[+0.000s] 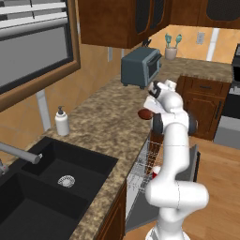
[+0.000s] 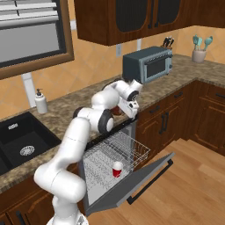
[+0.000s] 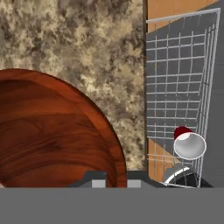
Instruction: Pick up the cup and bowl from the counter, place them in the dishwasher, and close the dishwasher door.
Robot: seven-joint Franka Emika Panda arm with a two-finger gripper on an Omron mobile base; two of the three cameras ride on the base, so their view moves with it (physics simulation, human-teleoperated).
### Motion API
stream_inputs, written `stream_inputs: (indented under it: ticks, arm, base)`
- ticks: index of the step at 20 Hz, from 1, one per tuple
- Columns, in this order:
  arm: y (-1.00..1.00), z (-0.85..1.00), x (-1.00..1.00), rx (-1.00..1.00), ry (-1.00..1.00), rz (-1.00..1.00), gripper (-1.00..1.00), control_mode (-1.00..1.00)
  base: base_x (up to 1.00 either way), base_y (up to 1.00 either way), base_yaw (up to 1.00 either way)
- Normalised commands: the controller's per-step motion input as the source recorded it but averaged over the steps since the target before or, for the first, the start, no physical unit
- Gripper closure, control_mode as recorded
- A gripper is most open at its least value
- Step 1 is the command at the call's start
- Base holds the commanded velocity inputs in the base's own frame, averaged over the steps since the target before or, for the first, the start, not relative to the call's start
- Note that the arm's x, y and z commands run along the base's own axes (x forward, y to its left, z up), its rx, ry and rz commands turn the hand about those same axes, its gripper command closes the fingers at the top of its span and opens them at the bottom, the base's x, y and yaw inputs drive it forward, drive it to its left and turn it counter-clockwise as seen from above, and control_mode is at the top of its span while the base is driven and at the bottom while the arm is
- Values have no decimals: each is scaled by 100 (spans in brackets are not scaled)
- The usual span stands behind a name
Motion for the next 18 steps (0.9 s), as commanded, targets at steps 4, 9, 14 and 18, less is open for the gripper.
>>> stream_inputs:
  ticks: [4, 9, 14, 18]
  arm:
    - [0, 56, -71, 0, -14, -3, 100, -100]
    - [-5, 10, -100, 2, -13, -1, 100, -100]
    - [-7, 0, -100, 1, -11, 0, 100, -100]
    - [-49, -1, -100, 7, -12, 0, 100, -100]
  base:
    - [0, 0, 0]
    - [0, 0, 0]
    - [0, 0, 0]
    - [0, 0, 0]
